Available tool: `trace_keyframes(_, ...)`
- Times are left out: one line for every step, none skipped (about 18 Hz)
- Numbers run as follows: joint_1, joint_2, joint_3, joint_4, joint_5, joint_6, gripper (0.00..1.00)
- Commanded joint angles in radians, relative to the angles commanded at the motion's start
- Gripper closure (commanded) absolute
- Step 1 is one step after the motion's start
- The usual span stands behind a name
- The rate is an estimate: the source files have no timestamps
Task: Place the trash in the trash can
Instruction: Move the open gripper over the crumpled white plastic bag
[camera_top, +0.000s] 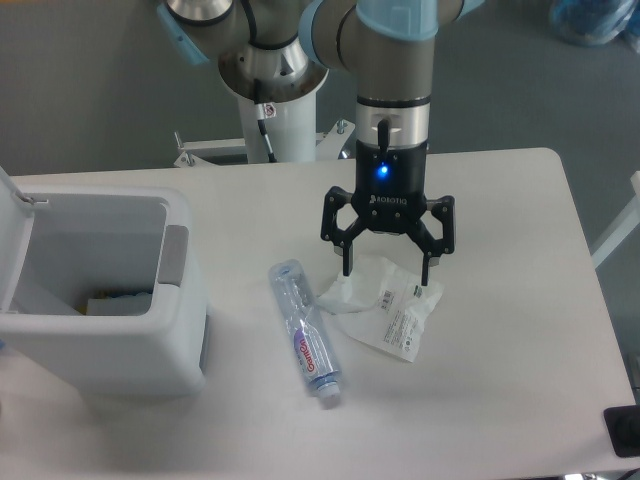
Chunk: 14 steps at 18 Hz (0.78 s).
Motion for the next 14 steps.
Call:
trace_keyframes(-0.002, 0.002, -0.023, 0.0, 0.0, 0.0, 0.0)
trace_keyframes(0.0, 0.005, -0.052, 0.004, 0.002, 0.014, 0.0)
trace_keyframes(0.0, 0.011, -0.08, 0.003, 0.015, 0.032, 0.0)
trace_keyframes(-0.002, 0.012, -0.097, 0.001, 0.034, 0.082, 0.0)
trace_keyframes(-0.002, 0.014, -0.115, 0.001, 0.053, 0.144, 0.0)
trace_keyframes(-0.003, 0.02, -0.135, 0.001, 0.069, 0.197, 0.0)
trace_keyframes(-0.003, 0.026, -0.156, -0.002, 0.074, 0.249, 0.0)
trace_keyframes(-0.002, 0.029, -0.182, -0.002, 0.075, 0.312, 0.0)
trace_keyframes(0.0, 0.037, -0.205, -0.002, 0.083, 0.384, 0.0)
trace_keyframes(0.002, 0.041, -0.227, -0.002, 0.098, 0.462, 0.0)
trace_keyframes(0.005, 0.043, -0.242, -0.002, 0.116, 0.529, 0.0)
trace_keyframes(0.006, 0.046, -0.253, -0.003, 0.13, 0.57, 0.0)
trace_keyframes(0.006, 0.046, -0.27, -0.003, 0.146, 0.599, 0.0)
trace_keyframes(0.003, 0.046, -0.287, 0.0, 0.162, 0.632, 0.0)
